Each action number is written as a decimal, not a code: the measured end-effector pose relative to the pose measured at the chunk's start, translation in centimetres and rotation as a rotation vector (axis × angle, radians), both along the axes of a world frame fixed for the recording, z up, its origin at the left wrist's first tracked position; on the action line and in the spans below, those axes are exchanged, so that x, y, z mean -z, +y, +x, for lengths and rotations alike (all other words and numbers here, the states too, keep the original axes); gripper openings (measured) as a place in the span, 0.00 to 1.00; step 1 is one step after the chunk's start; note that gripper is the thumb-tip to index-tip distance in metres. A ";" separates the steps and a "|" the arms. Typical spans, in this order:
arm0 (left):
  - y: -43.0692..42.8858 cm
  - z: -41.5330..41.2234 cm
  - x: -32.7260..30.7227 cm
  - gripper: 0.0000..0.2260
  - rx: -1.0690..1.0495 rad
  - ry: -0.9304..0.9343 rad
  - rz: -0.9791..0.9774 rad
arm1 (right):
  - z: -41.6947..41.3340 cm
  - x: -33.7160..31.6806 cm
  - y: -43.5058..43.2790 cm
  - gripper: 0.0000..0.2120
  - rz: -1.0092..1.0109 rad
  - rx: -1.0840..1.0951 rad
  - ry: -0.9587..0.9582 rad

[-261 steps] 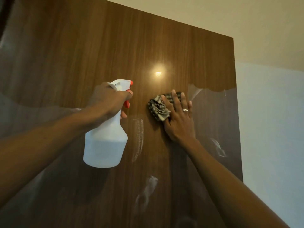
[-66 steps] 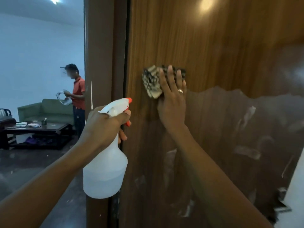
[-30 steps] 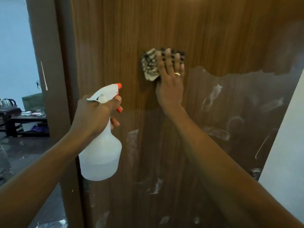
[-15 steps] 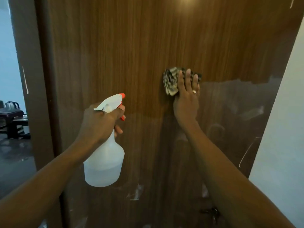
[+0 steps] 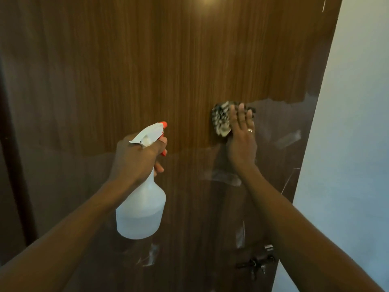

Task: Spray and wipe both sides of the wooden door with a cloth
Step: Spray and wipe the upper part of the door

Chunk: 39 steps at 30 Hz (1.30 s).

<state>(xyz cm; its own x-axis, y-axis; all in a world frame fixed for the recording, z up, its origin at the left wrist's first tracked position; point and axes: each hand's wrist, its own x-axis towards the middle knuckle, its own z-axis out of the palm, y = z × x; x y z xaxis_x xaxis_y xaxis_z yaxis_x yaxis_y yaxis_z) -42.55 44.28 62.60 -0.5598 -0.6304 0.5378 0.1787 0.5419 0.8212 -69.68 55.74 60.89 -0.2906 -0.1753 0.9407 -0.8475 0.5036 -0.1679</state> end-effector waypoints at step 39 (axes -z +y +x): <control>15.8 -19.7 1.9 0.11 -0.044 0.006 0.076 | -18.1 -4.5 14.4 0.27 0.075 -0.004 0.272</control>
<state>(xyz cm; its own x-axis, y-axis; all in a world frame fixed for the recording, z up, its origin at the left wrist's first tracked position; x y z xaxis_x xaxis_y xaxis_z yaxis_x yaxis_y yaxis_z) -62.28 60.05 60.68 -0.5271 -0.6935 0.4911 0.1611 0.4859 0.8590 -87.77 70.10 65.36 -0.0280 -0.2482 0.9683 -0.8582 0.5027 0.1041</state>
